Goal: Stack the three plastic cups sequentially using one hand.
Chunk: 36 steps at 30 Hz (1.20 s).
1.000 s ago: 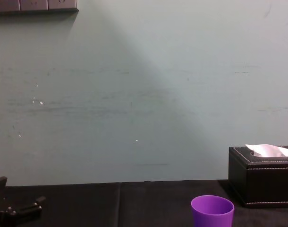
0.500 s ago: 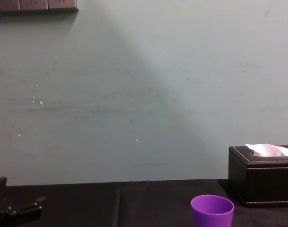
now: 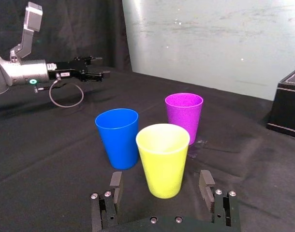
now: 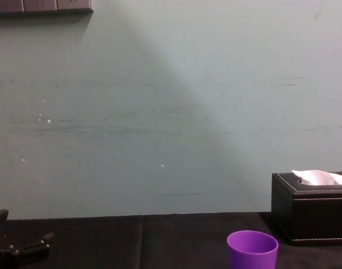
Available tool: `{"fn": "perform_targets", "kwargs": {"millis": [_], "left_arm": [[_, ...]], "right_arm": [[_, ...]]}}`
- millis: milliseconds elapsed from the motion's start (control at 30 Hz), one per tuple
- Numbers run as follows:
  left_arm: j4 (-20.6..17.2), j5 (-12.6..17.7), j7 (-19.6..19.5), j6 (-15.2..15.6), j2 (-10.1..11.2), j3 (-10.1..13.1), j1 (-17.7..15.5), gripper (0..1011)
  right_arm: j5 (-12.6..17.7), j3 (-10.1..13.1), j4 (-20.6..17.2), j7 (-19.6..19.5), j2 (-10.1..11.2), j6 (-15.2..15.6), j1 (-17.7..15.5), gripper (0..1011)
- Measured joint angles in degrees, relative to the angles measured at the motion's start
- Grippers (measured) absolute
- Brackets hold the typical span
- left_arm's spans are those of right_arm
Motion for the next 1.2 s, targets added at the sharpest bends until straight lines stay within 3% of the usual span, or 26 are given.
{"fn": "perform_targets", "kwargs": {"millis": [700,1200], "left_arm": [[0.0,0.0,0.0,0.0,0.0,0.0,0.0,1011],[0.0,0.0,0.0,0.0,0.0,0.0,0.0,1011]], "right_arm": [[-7.97,-2.99,3.3,0.42,-4.12,3.47,7.47,1003],[-9.44,-5.49,7.5,0.43,-7.35,5.96,13.63,1003]]}}
